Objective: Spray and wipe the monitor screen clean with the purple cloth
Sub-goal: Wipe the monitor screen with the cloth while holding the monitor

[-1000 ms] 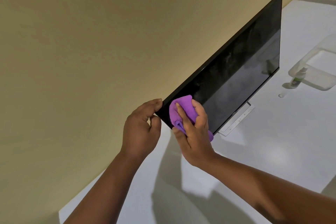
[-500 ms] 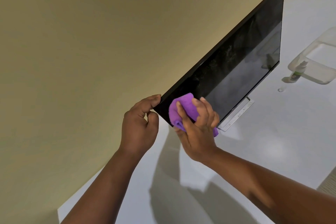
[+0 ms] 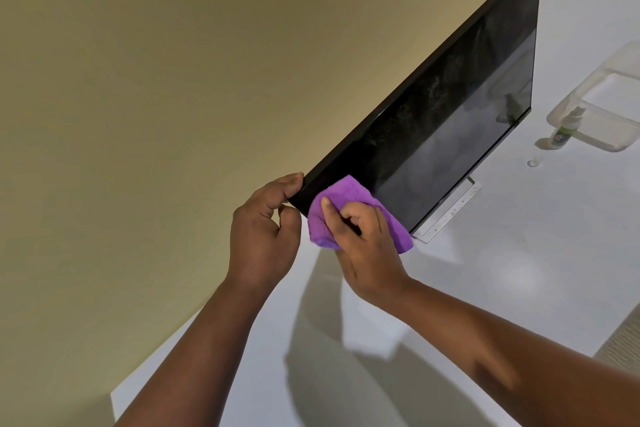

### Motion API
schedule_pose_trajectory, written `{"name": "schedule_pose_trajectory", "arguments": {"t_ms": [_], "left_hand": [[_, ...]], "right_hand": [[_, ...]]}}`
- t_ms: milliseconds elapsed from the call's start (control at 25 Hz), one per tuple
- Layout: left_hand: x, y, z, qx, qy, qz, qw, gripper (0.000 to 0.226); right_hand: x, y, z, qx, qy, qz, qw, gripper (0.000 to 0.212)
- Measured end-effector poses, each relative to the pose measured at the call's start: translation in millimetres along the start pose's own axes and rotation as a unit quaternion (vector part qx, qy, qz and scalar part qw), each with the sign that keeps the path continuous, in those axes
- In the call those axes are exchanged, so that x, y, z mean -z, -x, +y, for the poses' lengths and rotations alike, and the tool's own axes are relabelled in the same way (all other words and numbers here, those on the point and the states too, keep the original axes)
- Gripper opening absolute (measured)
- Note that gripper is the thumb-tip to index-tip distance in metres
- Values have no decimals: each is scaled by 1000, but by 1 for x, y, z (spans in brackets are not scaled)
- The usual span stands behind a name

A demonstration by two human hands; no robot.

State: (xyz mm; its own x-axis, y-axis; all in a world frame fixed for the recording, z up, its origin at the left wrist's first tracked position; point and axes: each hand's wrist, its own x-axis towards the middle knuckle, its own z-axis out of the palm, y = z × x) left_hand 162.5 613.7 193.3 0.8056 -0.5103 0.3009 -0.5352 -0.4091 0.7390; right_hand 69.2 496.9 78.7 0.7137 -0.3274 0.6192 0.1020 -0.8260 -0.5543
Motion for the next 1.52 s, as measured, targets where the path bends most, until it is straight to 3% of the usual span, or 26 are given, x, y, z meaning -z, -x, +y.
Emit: {"name": "schedule_pose_trajectory", "arguments": {"t_ms": [80, 160, 240, 320, 480, 600, 720, 800, 960, 1080, 1160, 1240, 1400, 1520], "left_hand": [[-1, 1, 1, 7, 6, 4, 1000, 44], [-2, 2, 1, 17, 11, 4, 1000, 44], [-1, 1, 1, 30, 13, 0, 999, 46], [1, -1, -1, 36, 12, -13, 999, 52], [2, -2, -3, 46, 18, -25, 998, 60], [1, 1, -4, 47, 11, -20, 999, 65], [-1, 1, -4, 43, 22, -24, 999, 64], [1, 2, -4, 34, 30, -36, 998, 66], [5, 1, -7, 45, 49, -54, 996, 69], [2, 4, -7, 54, 26, -42, 997, 78], [0, 5, -7, 50, 27, -40, 998, 76], [1, 4, -7, 45, 36, -47, 997, 76], [5, 4, -5, 39, 60, -69, 995, 68], [3, 5, -6, 58, 63, -63, 994, 77]], "right_hand": [[7, 8, 9, -71, -30, 8, 997, 63], [13, -4, 15, -194, -112, 62, 973, 64], [10, -27, 9, -234, -152, 108, 954, 62], [2, -39, -10, -158, -151, 106, 970, 61], [0, -9, -11, 19, -94, 4, 995, 46], [14, 10, 5, -99, -110, -8, 989, 53], [14, -15, -3, -189, -154, 68, 967, 53], [8, -40, -22, -136, -187, 87, 969, 53], [4, -18, -23, -2, -144, 0, 990, 44], [14, 6, -2, -142, -152, -10, 978, 38], [15, -7, 0, -229, -184, 48, 955, 36], [11, -36, -13, -196, -198, 92, 956, 41], [3, -36, -32, -46, -207, 32, 977, 46], [13, -15, -16, -79, -187, 13, 979, 44]]}}
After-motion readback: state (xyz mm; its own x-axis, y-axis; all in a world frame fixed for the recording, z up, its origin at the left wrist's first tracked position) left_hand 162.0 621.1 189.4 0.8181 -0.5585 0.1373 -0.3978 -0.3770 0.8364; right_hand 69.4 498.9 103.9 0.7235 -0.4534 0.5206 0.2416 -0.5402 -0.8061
